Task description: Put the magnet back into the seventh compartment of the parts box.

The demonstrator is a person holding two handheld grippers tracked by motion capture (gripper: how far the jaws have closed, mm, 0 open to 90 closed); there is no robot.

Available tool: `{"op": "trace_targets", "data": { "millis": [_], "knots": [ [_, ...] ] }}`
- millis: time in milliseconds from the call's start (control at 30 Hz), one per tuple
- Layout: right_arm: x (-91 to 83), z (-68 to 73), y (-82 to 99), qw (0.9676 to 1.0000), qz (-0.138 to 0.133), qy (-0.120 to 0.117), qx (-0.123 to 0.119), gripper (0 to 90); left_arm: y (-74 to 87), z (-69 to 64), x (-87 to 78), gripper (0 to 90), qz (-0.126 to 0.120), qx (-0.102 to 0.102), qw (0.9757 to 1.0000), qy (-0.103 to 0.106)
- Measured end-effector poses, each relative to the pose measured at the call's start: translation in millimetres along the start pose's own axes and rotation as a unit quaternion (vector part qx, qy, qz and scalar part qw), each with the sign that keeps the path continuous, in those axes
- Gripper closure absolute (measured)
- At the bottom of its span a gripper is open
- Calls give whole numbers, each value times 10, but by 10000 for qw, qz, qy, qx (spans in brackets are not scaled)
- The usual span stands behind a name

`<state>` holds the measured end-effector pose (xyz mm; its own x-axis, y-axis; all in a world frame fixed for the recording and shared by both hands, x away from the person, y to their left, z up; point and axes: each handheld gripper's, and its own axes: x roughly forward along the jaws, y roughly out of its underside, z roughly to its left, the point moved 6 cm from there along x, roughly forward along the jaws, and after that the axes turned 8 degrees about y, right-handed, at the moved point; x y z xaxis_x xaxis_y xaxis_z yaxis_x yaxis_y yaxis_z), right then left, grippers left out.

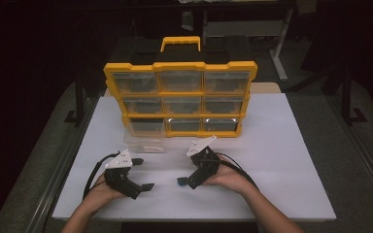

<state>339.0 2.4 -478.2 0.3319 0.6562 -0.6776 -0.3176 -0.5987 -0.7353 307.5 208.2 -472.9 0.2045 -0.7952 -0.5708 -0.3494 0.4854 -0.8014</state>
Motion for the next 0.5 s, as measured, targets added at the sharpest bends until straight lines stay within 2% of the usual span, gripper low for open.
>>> {"op": "trace_targets", "data": {
  "millis": [500],
  "knots": [
    [73,84,35,9997,173,-59,-169,0,2,4,-6,0,1,-6,10000,-5]
  ]
}}
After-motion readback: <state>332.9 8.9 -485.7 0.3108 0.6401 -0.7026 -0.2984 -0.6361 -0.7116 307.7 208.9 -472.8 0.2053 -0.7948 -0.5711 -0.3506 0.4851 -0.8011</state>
